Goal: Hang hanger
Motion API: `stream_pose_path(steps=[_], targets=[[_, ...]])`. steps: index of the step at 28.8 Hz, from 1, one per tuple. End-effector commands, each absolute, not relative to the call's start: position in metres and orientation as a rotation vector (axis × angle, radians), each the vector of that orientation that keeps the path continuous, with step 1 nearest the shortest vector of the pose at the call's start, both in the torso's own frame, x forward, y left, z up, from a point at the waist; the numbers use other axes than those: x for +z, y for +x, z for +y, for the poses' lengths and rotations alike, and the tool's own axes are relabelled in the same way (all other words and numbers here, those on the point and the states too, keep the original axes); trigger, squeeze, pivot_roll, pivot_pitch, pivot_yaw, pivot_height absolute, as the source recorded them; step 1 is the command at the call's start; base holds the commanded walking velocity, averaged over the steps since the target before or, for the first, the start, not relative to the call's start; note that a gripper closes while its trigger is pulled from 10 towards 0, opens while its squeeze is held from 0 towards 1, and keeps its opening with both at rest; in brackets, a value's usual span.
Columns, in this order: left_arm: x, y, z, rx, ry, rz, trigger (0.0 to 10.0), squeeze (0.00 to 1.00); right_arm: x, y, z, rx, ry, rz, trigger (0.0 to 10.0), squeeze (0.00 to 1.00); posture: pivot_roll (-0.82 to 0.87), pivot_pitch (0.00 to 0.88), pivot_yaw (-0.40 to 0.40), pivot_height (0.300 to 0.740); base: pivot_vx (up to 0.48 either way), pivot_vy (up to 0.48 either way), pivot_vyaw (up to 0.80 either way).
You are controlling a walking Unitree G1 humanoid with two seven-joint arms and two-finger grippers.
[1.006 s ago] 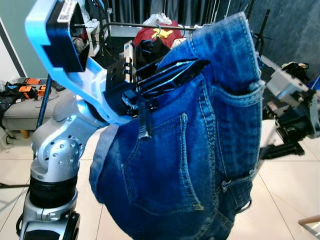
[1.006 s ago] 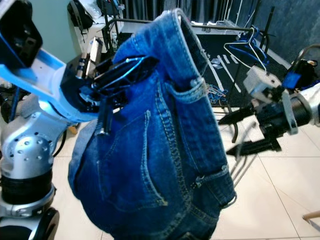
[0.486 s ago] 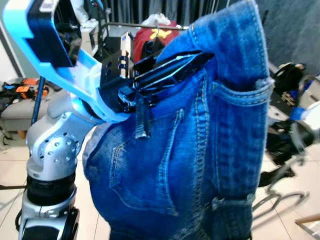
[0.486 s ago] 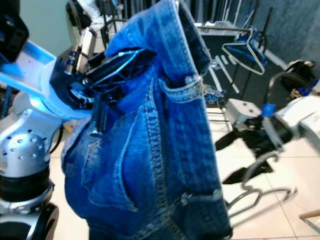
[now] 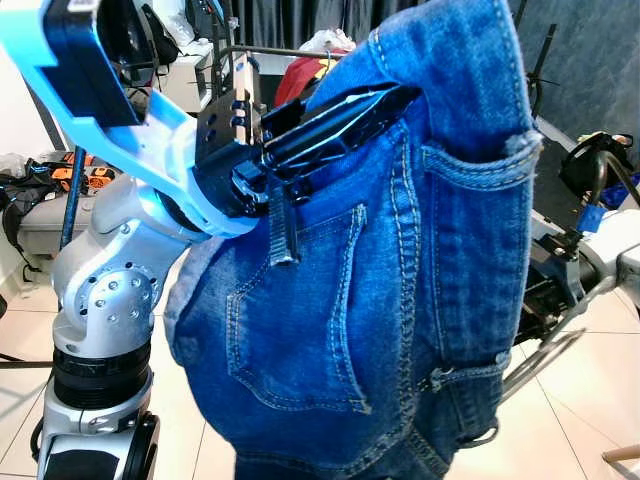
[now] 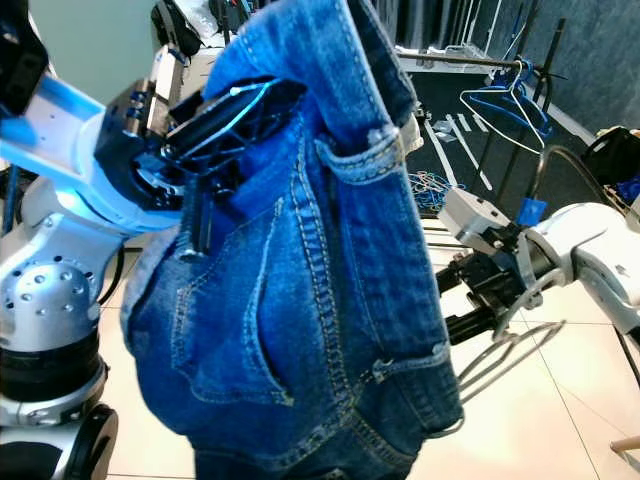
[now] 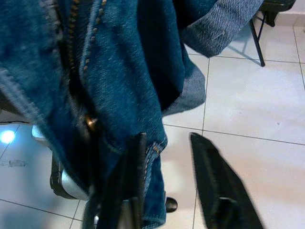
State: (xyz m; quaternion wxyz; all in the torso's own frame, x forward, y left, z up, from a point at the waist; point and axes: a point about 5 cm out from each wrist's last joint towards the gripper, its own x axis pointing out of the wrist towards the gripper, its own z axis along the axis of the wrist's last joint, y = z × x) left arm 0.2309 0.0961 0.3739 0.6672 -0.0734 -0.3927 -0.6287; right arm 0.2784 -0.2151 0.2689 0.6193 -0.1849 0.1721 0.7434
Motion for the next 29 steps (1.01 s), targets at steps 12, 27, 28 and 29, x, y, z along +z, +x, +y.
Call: stream_pose_path(steps=[12,27,28,29], targets=[[0.379,0.230,0.101,-1.360,-0.176,-0.951,0.0,0.00,0.287,0.314,-0.235,1.332,-0.358,0.238,10.0,0.89,-0.14,0.000,-0.045,0.740,0.000,0.000,0.00],[0.378,0.230,0.100,-1.361,-0.178,-0.956,0.0,0.00,0.289,0.298,-0.280,1.264,-0.317,0.306,10.0,1.00,-0.15,0.000,-0.041,0.740,0.000,0.000,0.00],[0.379,0.230,0.101,-1.358,-0.176,-0.958,0.0,0.00,0.286,0.294,-0.294,1.227,-0.347,0.361,10.0,1.00,-0.16,0.000,-0.039,0.740,0.000,0.000,0.00],[0.379,0.230,0.101,-1.358,-0.176,-0.958,0.0,0.00,0.286,0.294,-0.294,1.227,-0.347,0.361,10.0,1.00,-0.16,0.000,-0.039,0.740,0.000,0.000,0.00]])
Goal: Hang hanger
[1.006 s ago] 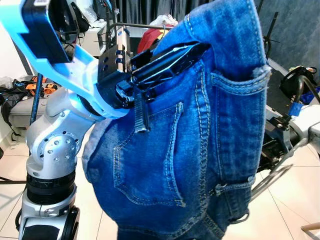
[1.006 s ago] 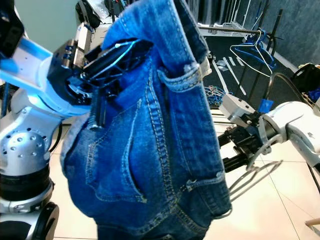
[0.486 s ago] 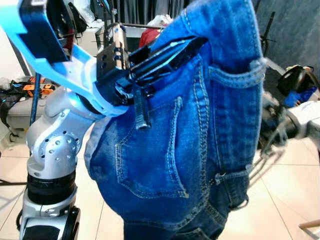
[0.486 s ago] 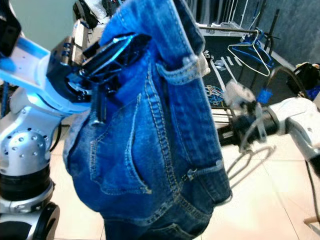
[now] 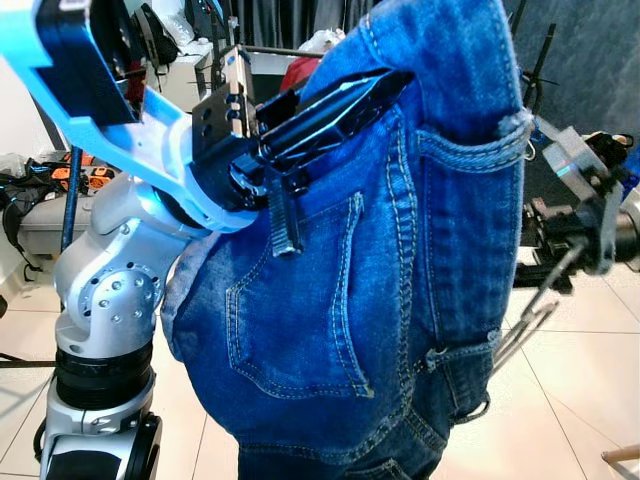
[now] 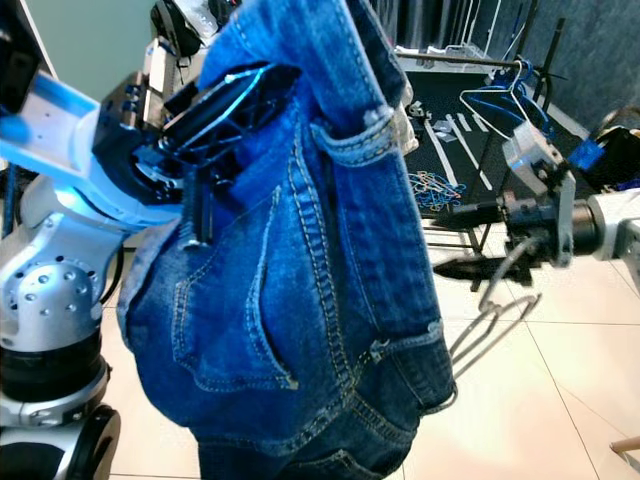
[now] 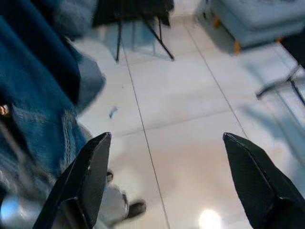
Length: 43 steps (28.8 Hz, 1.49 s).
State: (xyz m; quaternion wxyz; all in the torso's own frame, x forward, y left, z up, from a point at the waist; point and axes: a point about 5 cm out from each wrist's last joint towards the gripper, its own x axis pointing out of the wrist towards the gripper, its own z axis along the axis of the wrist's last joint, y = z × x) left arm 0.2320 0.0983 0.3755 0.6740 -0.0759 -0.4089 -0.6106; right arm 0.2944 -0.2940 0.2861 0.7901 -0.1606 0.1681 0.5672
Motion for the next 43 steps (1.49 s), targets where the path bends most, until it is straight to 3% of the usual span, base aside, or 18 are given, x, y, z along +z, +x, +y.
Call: stream_pose_path(steps=[1,2,6,7,8,9,16,30,43], targets=[[0.379,0.231,0.102,-1.356,-0.173,-0.960,0.0,0.00,0.284,0.291,-0.307,1.175,-0.392,0.412,10.0,1.00,-0.16,0.000,-0.040,0.740,0.000,0.000,0.00],[0.379,0.231,0.103,-1.355,-0.166,-0.963,0.0,0.00,0.290,0.284,-0.326,1.108,-0.418,0.437,10.0,1.00,-0.17,0.000,-0.037,0.740,0.000,0.000,0.00],[0.379,0.231,0.103,-1.355,-0.163,-0.964,0.0,0.00,0.297,0.276,-0.331,1.115,-0.401,0.435,10.0,1.00,-0.17,0.000,-0.037,0.740,0.000,0.000,0.00],[0.379,0.231,0.102,-1.357,-0.162,-0.964,0.0,0.00,0.305,0.269,-0.329,1.145,-0.368,0.414,10.0,0.55,-0.17,0.000,-0.038,0.740,0.000,0.000,0.00],[0.379,0.231,0.102,-1.357,-0.162,-0.964,0.0,0.00,0.305,0.269,-0.329,1.145,-0.368,0.414,10.0,0.55,-0.17,0.000,-0.038,0.740,0.000,0.000,0.00],[0.379,0.231,0.102,-1.358,-0.160,-0.964,0.0,0.00,0.312,0.262,-0.325,1.180,-0.341,0.394,10.0,0.00,-0.17,0.000,-0.039,0.740,0.000,0.000,0.00],[0.378,0.231,0.101,-1.373,-0.171,-0.968,0.0,0.00,0.315,0.240,-0.305,1.337,-0.317,0.372,10.0,0.00,-0.19,0.000,-0.032,0.740,0.000,0.000,0.00],[0.379,0.223,0.100,-1.407,-0.172,-0.994,0.0,0.00,0.310,0.261,-0.284,1.384,-0.570,0.315,10.0,0.00,-0.17,0.000,-0.032,0.740,0.000,0.000,0.00],[0.380,0.219,0.100,-1.417,-0.166,-1.012,0.0,0.00,0.271,0.244,-0.266,1.555,-0.474,0.456,10.0,0.00,-0.17,0.000,-0.034,0.740,0.000,0.000,0.00]])
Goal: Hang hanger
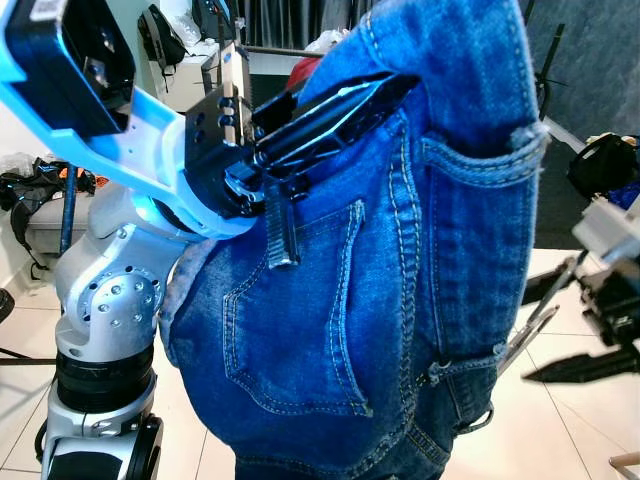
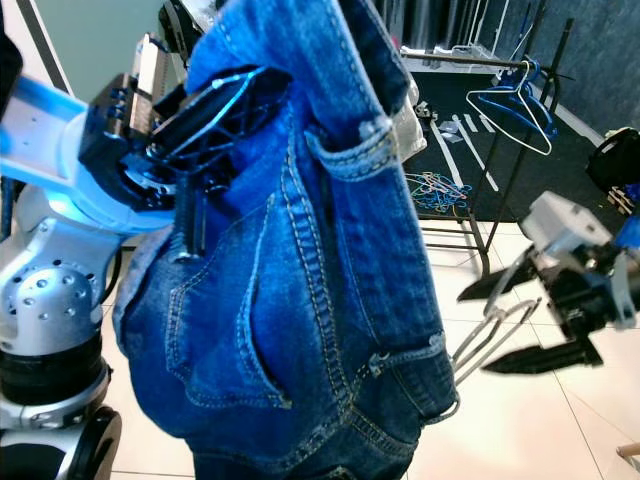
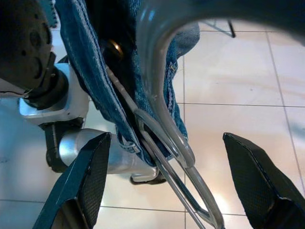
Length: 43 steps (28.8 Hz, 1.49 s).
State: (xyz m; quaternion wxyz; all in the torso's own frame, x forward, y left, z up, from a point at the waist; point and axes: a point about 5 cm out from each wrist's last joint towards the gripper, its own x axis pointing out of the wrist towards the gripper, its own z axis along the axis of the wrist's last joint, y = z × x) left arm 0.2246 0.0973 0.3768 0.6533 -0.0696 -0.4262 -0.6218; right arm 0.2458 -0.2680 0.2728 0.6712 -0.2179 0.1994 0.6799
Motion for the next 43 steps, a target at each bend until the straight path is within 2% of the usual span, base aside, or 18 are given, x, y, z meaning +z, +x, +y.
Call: stream_pose_path(steps=[1,3,4,6,7,18,22,24,26,29,32,33,38,40,43], targets=[[0.380,0.218,0.100,-1.417,-0.165,-1.014,0.0,0.00,0.266,0.245,-0.263,1.566,-0.466,0.462,10.0,0.00,-0.17,0.000,-0.036,0.740,0.000,0.000,0.00],[0.380,0.218,0.100,-1.416,-0.164,-1.017,0.0,0.00,0.264,0.247,-0.262,1.569,-0.459,0.462,10.0,0.00,-0.16,0.000,-0.037,0.740,0.000,0.000,0.00],[0.380,0.218,0.101,-1.414,-0.162,-1.020,0.0,0.00,0.264,0.249,-0.260,1.567,-0.451,0.462,4.7,0.00,-0.16,0.000,-0.038,0.740,0.000,0.000,0.00],[0.380,0.217,0.101,-1.412,-0.160,-1.022,0.0,0.00,0.265,0.250,-0.260,1.562,-0.448,0.461,4.7,0.00,-0.16,0.000,-0.038,0.740,0.000,0.000,0.00],[0.380,0.218,0.102,-1.406,-0.156,-1.024,0.0,0.00,0.266,0.251,-0.260,1.555,-0.448,0.461,0.0,0.00,-0.16,0.000,-0.039,0.740,0.000,0.000,0.00],[0.381,0.221,0.104,-1.349,-0.110,-1.031,0.0,0.00,0.269,0.246,-0.265,1.544,-0.433,0.481,0.0,0.00,-0.17,0.000,-0.041,0.740,0.000,0.000,0.00],[0.381,0.226,0.105,-1.300,-0.080,-1.023,0.0,0.00,0.275,0.249,-0.262,1.543,-0.394,0.430,0.0,0.00,-0.17,0.000,-0.044,0.740,0.000,0.000,0.00],[0.378,0.238,0.108,-1.202,-0.013,-0.962,0.0,0.00,0.287,0.256,-0.261,1.510,-0.359,0.321,0.0,0.00,-0.16,0.000,-0.041,0.740,0.000,0.000,0.00],[0.378,0.238,0.108,-1.202,-0.013,-0.962,0.0,0.00,0.287,0.256,-0.261,1.510,-0.359,0.321,0.0,0.00,-0.16,0.000,-0.041,0.740,0.000,0.000,0.00],[0.368,0.263,0.110,-1.074,0.073,-0.836,0.0,0.00,0.306,0.261,-0.259,1.462,-0.351,0.179,0.0,0.00,-0.16,0.000,-0.034,0.740,0.000,0.000,0.00],[0.363,0.275,0.113,-1.022,0.108,-0.784,0.0,0.00,0.317,0.261,-0.255,1.451,-0.354,0.109,0.0,0.00,-0.16,0.000,-0.029,0.740,0.000,0.000,0.00],[0.370,0.278,0.123,-0.978,0.213,-0.746,0.0,0.00,0.340,0.259,-0.245,1.458,-0.368,-0.029,0.0,0.00,-0.16,0.000,-0.022,0.740,0.000,0.000,0.00],[0.373,0.273,0.119,-1.006,0.341,-0.748,0.0,0.00,0.352,0.256,-0.237,1.473,-0.384,-0.100,0.0,0.00,-0.16,0.000,-0.021,0.740,0.000,0.000,0.00],[0.373,0.267,0.111,-1.057,0.435,-0.775,0.0,0.00,0.348,0.258,-0.237,1.468,-0.393,-0.084,0.0,0.00,-0.17,0.000,-0.022,0.740,0.000,0.000,0.00],[0.373,0.256,0.103,-1.162,0.448,-0.812,0.0,0.00,0.342,0.262,-0.240,1.448,-0.403,-0.058,0.0,0.00,-0.16,0.000,-0.023,0.740,0.000,0.000,0.00]])
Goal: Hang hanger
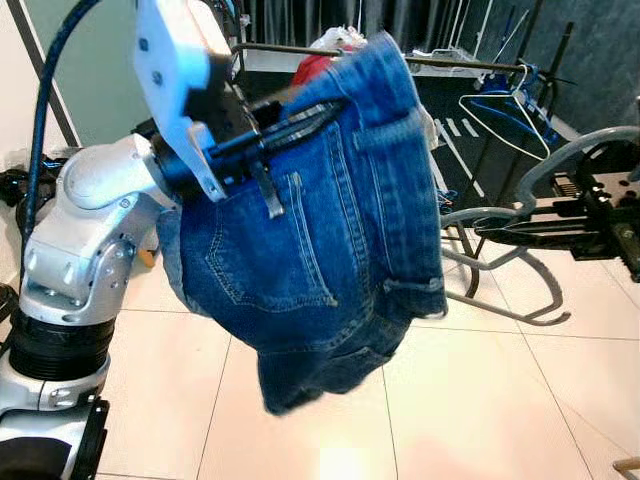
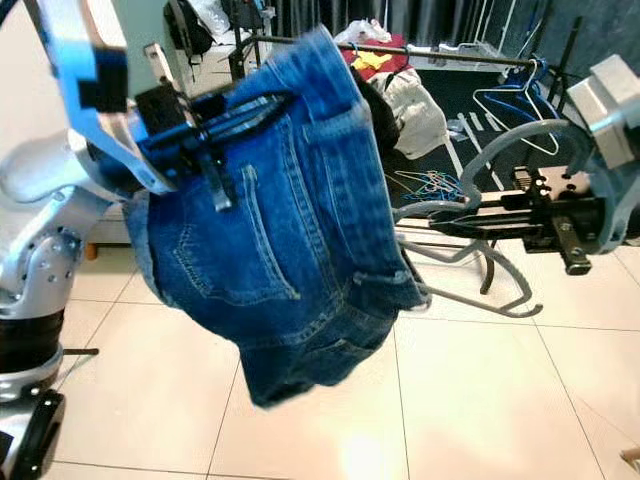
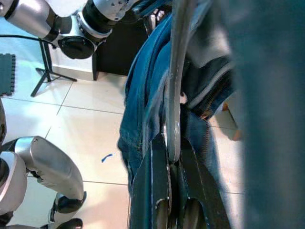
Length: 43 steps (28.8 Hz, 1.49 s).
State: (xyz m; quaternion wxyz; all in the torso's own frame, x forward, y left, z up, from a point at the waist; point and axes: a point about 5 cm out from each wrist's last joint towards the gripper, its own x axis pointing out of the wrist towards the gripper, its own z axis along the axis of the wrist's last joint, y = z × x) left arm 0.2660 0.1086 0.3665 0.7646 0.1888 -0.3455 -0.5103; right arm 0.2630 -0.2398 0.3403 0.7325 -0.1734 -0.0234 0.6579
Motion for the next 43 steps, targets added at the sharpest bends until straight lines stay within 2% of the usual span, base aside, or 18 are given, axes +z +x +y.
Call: stream_pose_path(steps=[1,2,6,13,15,17,20,21,22,24,27,30,32,36,40,41,42,43], targets=[[0.373,0.256,0.103,-1.162,0.448,-0.812,0.0,0.00,0.342,0.262,-0.240,1.448,-0.403,-0.058,0.0,0.00,-0.16,0.000,-0.023,0.740,0.000,0.000,0.00],[0.374,0.247,0.095,-1.247,0.457,-0.827,0.0,0.00,0.340,0.265,-0.238,1.442,-0.399,-0.069,0.0,0.00,-0.16,0.000,-0.023,0.740,0.000,0.000,0.00],[0.372,0.234,0.076,-1.340,0.519,-0.825,0.0,0.00,0.340,0.268,-0.232,1.452,-0.381,-0.091,0.0,0.00,-0.15,0.000,-0.025,0.740,0.000,0.000,0.00],[0.370,0.224,0.051,-1.399,0.607,-0.787,0.0,0.00,0.340,0.274,-0.224,1.449,-0.378,-0.127,0.0,0.00,-0.14,0.000,-0.026,0.740,0.000,0.000,0.00],[0.370,0.222,0.029,-1.379,0.652,-0.764,0.0,0.00,0.340,0.275,-0.219,1.476,-0.361,-0.144,0.0,0.00,-0.14,0.000,-0.026,0.740,0.000,0.000,0.00],[0.370,0.221,0.022,-1.367,0.661,-0.758,0.0,0.00,0.340,0.275,-0.217,1.490,-0.353,-0.149,0.0,0.00,-0.14,0.000,-0.026,0.740,0.000,0.000,0.00],[0.369,0.230,0.027,-1.329,0.682,-0.740,0.0,0.00,0.340,0.274,-0.215,1.506,-0.350,-0.149,0.0,0.00,-0.14,0.000,-0.027,0.740,0.000,0.000,0.00],[0.366,0.245,0.041,-1.266,0.710,-0.720,0.0,0.00,0.340,0.272,-0.214,1.523,-0.342,-0.148,0.0,0.00,-0.14,0.000,-0.026,0.740,0.000,0.000,0.00],[0.366,0.245,0.041,-1.266,0.710,-0.720,0.0,0.00,0.340,0.272,-0.214,1.523,-0.342,-0.148,0.0,0.00,-0.14,0.000,-0.026,0.740,0.000,0.000,0.00],[0.360,0.271,0.069,-1.103,0.824,-0.656,0.0,0.00,0.341,0.269,-0.213,1.556,-0.327,-0.143,0.0,0.00,-0.14,0.000,-0.027,0.740,0.000,0.000,0.00],[0.358,0.282,0.082,-1.011,0.890,-0.613,0.0,0.00,0.339,0.268,-0.213,1.566,-0.319,-0.134,0.0,0.00,-0.14,0.000,-0.024,0.740,0.000,0.000,0.00],[0.358,0.283,0.084,-0.994,0.899,-0.605,0.0,0.00,0.338,0.268,-0.213,1.566,-0.317,-0.131,0.0,0.00,-0.14,0.000,-0.024,0.740,0.000,0.000,0.00],[0.359,0.289,0.098,-0.917,0.928,-0.565,0.0,0.00,0.336,0.268,-0.214,1.558,-0.311,-0.125,0.0,0.00,-0.14,0.000,-0.022,0.740,0.000,0.000,0.00],[0.358,0.291,0.104,-0.886,0.942,-0.544,0.0,0.00,0.336,0.267,-0.215,1.553,-0.308,-0.125,0.0,0.00,-0.14,0.000,-0.022,0.740,0.000,0.000,0.00],[0.354,0.289,0.107,-0.905,0.944,-0.528,0.0,0.00,0.336,0.267,-0.216,1.546,-0.305,-0.125,0.0,0.00,-0.14,0.000,-0.023,0.740,0.000,0.000,0.00],[0.348,0.269,0.089,-1.114,0.841,-0.593,0.0,0.00,0.336,0.269,-0.217,1.528,-0.302,-0.128,0.0,0.00,-0.14,0.000,-0.025,0.740,0.000,0.000,0.00],[0.348,0.269,0.089,-1.114,0.841,-0.593,0.0,0.00,0.336,0.269,-0.217,1.528,-0.302,-0.128,0.0,0.00,-0.14,0.000,-0.025,0.740,0.000,0.000,0.00],[0.347,0.255,0.081,-1.237,0.769,-0.634,0.0,0.00,0.336,0.269,-0.218,1.516,-0.301,-0.130,0.0,0.00,-0.14,0.000,-0.025,0.740,0.000,0.000,0.00]])
